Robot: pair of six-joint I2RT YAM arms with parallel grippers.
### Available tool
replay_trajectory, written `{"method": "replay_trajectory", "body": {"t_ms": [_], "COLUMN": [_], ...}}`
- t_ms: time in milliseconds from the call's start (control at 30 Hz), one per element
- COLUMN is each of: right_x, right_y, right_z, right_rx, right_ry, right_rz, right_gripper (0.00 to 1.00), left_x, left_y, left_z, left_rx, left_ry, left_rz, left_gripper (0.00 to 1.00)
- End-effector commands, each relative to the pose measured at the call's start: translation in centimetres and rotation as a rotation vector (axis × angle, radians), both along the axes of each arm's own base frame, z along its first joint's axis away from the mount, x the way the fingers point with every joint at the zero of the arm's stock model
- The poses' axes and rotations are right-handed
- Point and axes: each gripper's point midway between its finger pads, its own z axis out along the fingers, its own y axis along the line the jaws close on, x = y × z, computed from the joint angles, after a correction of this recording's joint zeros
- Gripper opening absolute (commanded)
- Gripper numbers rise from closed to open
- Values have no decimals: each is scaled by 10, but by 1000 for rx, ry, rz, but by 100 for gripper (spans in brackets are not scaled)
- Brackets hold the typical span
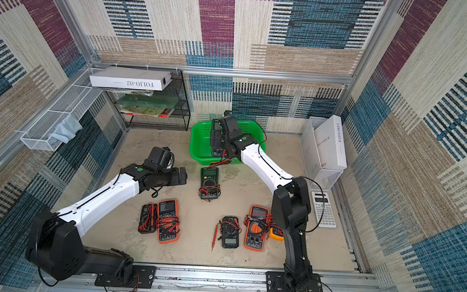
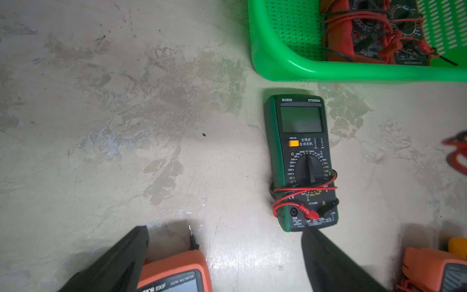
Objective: Put the multimeter into the basket
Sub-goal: Pick up the multimeter from the center of the board, then place the multimeter in the basket.
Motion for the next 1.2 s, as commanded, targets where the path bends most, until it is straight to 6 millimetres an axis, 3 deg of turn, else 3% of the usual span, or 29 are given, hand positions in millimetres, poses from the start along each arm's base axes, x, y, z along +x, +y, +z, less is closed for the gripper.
{"method": "replay_trajectory", "body": {"t_ms": [0, 300, 600, 900, 1167], "right_x": [21, 61, 83, 82, 77], "right_y": [9, 27, 50, 66, 63], "right_z": [18, 0, -35, -99, -135], "right_rx": [53, 71, 131, 79, 22], "right_ry": [-70, -72, -77, 13, 80], "right_rz": [-22, -30, -1, 13, 11], "right_gripper": [74, 74, 75, 76, 79], "left_x": [-1, -8, -8, -8, -5], "left_y": [2, 7, 1, 0, -3], "left_z": [-2, -7, -11, -11, -10], "left_rx": [-15, -75, -106, -108, -121], "left_ry": [2, -14, 1, 3, 5], "left_rz": [36, 121, 115, 109, 107], "left_gripper": [99, 99, 99, 99, 99]}}
